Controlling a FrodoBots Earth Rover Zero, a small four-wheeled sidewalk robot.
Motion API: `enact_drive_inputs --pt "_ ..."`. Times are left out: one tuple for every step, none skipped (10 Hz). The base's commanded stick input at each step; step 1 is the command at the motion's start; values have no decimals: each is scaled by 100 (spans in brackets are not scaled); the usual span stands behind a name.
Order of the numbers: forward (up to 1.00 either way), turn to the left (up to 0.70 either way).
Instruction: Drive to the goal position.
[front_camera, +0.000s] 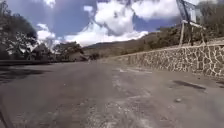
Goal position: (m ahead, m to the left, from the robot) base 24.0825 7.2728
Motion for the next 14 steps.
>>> enact_drive_inputs --pt "70 0" --pt "70 0" --pt "70 0" --pt "70 0" --pt "70 0" --pt "70 0" --pt "70 0" --pt "70 0" --pt "70 0" --pt "70 0" --pt "70 0" --pt "70 0" --pt "70 0" --pt "70 0"
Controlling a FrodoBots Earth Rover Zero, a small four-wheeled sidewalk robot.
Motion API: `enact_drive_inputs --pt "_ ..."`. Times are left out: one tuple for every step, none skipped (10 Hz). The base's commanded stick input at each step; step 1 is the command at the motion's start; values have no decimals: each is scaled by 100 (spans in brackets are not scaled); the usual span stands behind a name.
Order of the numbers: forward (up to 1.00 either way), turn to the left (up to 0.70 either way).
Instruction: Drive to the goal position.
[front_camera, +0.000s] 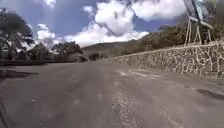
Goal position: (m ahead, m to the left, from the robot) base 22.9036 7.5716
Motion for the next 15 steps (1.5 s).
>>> enact_drive_inputs --pt "70 0" --pt "70 0" --pt "70 0" --pt "70 0" --pt "70 0" --pt "70 0" --pt "70 0" --pt "70 0" --pt "70 0" --pt "70 -2" --pt "70 -16" --pt "70 -30" --pt "70 -23" --pt "70 -9" --pt "70 0"
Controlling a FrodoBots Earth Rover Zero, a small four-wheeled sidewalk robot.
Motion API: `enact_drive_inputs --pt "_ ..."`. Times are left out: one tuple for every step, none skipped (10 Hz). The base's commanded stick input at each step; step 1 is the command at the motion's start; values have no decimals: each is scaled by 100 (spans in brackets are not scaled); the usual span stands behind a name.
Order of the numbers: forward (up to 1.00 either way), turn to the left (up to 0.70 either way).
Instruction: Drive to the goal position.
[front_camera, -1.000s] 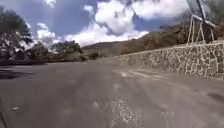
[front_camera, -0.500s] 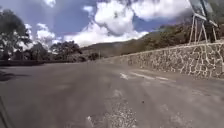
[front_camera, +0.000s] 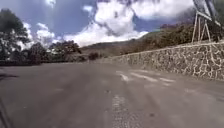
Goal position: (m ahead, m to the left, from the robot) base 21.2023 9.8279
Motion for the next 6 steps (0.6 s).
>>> enact_drive_inputs --pt "70 0" --pt "70 0" --pt "70 0" --pt "70 0" --pt "70 0" --pt "70 0"
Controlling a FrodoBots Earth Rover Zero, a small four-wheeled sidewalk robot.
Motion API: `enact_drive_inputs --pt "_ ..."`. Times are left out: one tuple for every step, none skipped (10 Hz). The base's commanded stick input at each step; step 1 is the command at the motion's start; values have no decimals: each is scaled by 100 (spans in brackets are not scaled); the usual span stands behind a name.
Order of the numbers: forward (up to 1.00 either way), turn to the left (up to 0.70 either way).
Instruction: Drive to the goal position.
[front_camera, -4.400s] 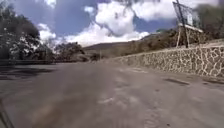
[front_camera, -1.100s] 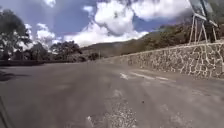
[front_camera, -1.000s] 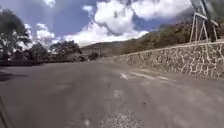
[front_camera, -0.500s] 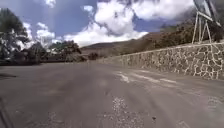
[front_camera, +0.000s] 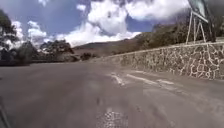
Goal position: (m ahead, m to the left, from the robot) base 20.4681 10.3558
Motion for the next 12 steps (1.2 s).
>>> enact_drive_inputs --pt "70 0" --pt "70 0" --pt "70 0" --pt "70 7" --pt "70 13" --pt "70 35" --pt "70 35" --pt "70 2" --pt "70 1" --pt "70 0" --pt "70 0" --pt "70 0"
